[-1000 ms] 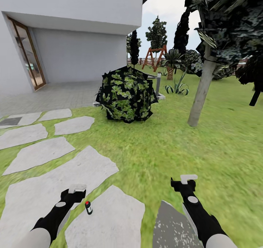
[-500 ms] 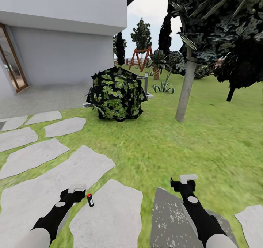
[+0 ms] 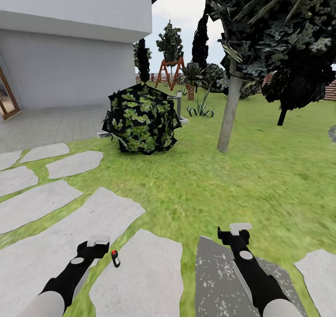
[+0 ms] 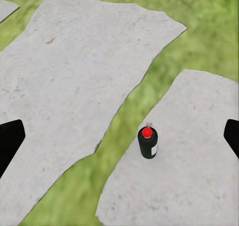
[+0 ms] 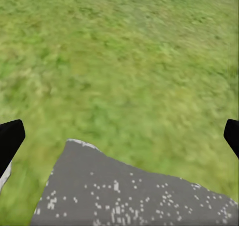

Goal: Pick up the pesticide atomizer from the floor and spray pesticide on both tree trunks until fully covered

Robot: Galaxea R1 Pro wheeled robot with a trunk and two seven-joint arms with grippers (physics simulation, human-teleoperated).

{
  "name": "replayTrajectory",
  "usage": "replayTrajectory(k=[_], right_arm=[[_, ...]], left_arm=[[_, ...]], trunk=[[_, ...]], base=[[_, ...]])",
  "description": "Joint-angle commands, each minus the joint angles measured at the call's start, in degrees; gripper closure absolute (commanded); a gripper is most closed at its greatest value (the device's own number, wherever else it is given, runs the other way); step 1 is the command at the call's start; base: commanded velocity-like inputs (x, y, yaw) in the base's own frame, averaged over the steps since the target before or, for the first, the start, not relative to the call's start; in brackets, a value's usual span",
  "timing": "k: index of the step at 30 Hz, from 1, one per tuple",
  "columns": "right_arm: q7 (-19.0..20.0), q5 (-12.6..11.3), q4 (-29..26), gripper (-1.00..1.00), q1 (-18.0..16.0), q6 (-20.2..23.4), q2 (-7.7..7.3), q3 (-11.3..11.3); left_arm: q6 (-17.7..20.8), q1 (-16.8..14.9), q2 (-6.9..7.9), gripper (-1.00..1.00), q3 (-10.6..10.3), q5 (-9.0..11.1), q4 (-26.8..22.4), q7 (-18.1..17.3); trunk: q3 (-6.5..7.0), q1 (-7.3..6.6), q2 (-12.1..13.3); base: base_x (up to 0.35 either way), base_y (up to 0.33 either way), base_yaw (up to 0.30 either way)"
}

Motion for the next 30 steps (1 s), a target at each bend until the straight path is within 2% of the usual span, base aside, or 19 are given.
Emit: replayTrajectory(k=[1, 30], right_arm=[[0.0, 0.0, 0.0, -1.0, 0.01, 0.01, 0.0, 0.0], [0.0, 0.06, -0.03, -1.0, 0.02, -0.05, 0.0, 0.0]], left_arm=[[0.0, 0.0, 0.0, -1.0, 0.0, 0.02, 0.08, 0.0], [0.0, 0.0, -0.07, -1.0, 0.21, 0.19, 0.3, 0.08]], trunk=[[-0.18, 0.22, -0.4], [-5.83, 6.59, -12.03]], base=[[0.0, 0.001, -0.013], [0.0, 0.0, -0.001]])
